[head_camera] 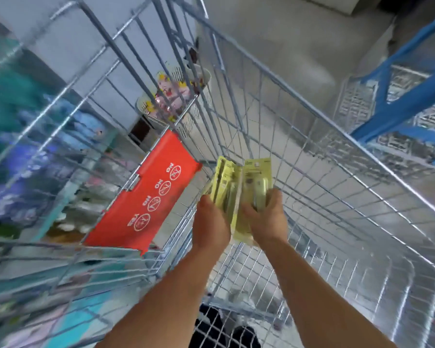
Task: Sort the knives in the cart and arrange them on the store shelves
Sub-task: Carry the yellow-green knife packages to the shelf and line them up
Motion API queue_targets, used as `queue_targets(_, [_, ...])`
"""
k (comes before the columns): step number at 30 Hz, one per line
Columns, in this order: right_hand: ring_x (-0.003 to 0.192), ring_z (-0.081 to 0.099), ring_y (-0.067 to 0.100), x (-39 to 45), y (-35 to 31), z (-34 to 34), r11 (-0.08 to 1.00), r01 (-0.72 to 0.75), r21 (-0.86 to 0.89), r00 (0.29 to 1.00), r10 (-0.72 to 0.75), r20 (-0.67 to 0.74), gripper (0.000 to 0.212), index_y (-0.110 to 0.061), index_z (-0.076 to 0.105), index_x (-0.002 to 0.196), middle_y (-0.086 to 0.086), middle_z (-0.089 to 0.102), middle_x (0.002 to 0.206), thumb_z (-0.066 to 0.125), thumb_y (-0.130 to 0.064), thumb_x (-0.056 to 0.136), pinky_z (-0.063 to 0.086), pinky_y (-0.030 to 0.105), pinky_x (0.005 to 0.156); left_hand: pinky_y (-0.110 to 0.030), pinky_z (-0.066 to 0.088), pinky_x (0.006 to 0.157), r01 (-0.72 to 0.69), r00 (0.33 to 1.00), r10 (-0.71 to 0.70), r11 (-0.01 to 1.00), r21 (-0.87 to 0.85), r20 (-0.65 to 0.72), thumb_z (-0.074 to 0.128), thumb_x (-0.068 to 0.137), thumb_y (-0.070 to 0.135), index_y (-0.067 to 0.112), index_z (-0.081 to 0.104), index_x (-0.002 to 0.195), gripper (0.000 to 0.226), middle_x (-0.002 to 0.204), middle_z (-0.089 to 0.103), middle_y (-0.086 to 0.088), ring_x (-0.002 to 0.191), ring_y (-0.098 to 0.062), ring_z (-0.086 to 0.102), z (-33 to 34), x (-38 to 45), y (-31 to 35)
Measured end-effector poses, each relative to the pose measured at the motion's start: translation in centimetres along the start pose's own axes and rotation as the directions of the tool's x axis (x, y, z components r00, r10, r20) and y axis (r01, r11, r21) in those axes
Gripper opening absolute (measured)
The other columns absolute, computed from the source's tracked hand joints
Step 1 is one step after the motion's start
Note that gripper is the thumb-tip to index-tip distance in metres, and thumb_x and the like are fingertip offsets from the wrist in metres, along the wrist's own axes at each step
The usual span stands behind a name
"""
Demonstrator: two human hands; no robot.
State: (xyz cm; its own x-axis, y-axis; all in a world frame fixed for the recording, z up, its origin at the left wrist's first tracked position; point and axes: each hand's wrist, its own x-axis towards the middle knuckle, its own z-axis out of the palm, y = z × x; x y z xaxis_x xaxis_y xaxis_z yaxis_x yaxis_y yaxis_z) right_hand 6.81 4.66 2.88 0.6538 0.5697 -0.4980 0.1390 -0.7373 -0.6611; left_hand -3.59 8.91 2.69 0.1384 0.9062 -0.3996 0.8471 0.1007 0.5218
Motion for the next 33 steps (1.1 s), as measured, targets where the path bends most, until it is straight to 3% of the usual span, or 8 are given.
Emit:
queue_targets(7, [0.074,0.061,0.025,-5.5,-7.3,-4.2,0.966,0.255,0.045,0.965,-0.257,0.042,0.033,-0.024,0.039,0.097,-0.006,0.058,0.076,0.064,-0.035,0.079,0.051,0.04,0.067,-0.037,0.036,0.077,-0.091,0.956,0.044,0.984,-0.15,-0.289,0.042,0.092,0.008,0.001,0.04,0.125,0.034,0.111,0.056,-0.021,0.101,-0.038,0.055,-7.5,-6.3,3.8])
queue_targets(12, [0.058,0.048,0.004,-11.4,-13.4,-6.7,0.884,0.447,0.134,0.88,-0.462,0.108,0.031,-0.014,0.039,0.099,-0.01,0.05,0.067,0.064,-0.024,0.084,0.038,0.03,0.06,-0.038,0.042,0.079,-0.146,0.867,0.023,0.967,-0.21,-0.497,0.042,0.093,0.01,0.005,0.037,0.131,0.039,0.112,0.058,-0.019,0.1,-0.038,0.057,-14.4,-10.7,4.8])
queue_targets(17, [0.06,0.051,0.018,-18.3,-18.5,-6.6,0.771,0.597,0.221,0.759,-0.632,0.157,0.034,-0.013,0.039,0.098,-0.01,0.049,0.064,0.067,-0.024,0.082,0.039,0.03,0.06,-0.032,0.038,0.076,-0.133,0.727,-0.066,0.963,-0.234,-0.684,0.043,0.092,0.011,0.007,0.039,0.131,0.039,0.112,0.059,-0.015,0.099,-0.035,0.057,-21.4,-15.7,3.6])
queue_targets(21, [0.059,0.056,-0.005,-24.2,-21.2,-5.4,0.611,0.708,0.354,0.565,-0.791,0.236,0.038,-0.024,0.038,0.102,-0.012,0.058,0.078,0.067,-0.016,0.08,0.04,0.015,0.052,-0.029,0.04,0.063,-0.205,0.59,-0.091,0.944,-0.258,-0.802,0.045,0.091,0.006,0.014,0.044,0.118,0.028,0.094,0.058,-0.003,0.079,-0.024,0.058,-26.3,-20.8,1.3])
queue_targets(25, [0.067,0.055,-0.013,-31.2,-23.0,-3.3,0.474,0.762,0.442,0.375,-0.878,0.296,0.045,-0.03,0.037,0.108,-0.015,0.059,0.086,0.067,-0.015,0.079,0.036,0.004,0.052,-0.023,0.042,0.064,-0.189,0.459,-0.16,0.944,-0.272,-0.874,0.045,0.092,0.008,0.02,0.043,0.118,0.029,0.094,0.057,0.002,0.075,-0.01,0.055,-30.2,-26.6,-1.9])
queue_targets(28, [0.074,0.057,-0.015,-37.1,-23.2,-1.8,0.381,0.768,0.514,0.225,-0.913,0.341,0.056,-0.03,0.036,0.125,-0.019,0.06,0.094,0.066,-0.013,0.081,0.039,0.0,0.055,-0.009,0.037,0.053,-0.149,0.382,-0.236,0.938,-0.312,-0.893,0.042,0.095,0.011,0.023,0.038,0.122,0.031,0.086,0.053,0.011,0.066,0.003,0.054,-32.3,-31.8,-4.8])
queue_targets(31, [0.099,0.061,0.002,-43.4,-22.6,-0.6,0.317,0.763,0.564,0.097,-0.918,0.384,0.077,-0.028,0.024,0.141,-0.011,0.06,0.117,0.069,-0.016,0.079,0.051,0.022,0.082,-0.016,0.039,0.055,-0.152,0.309,-0.275,0.931,-0.333,-0.91,0.041,0.094,0.01,0.024,0.039,0.124,0.034,0.085,0.058,0.006,0.064,-0.001,0.054,-33.9,-37.7,-7.5])
queue_targets(33, [0.113,0.058,0.017,-47.9,-21.7,-0.2,0.259,0.763,0.592,0.021,-0.926,0.378,0.081,-0.029,0.024,0.14,-0.002,0.056,0.126,0.071,-0.024,0.074,0.049,0.041,0.093,-0.009,0.036,0.049,-0.151,0.256,-0.303,0.925,-0.348,-0.918,0.041,0.093,0.008,0.033,0.038,0.115,0.033,0.08,0.058,0.007,0.059,0.002,0.052,-34.6,-42.0,-9.2])
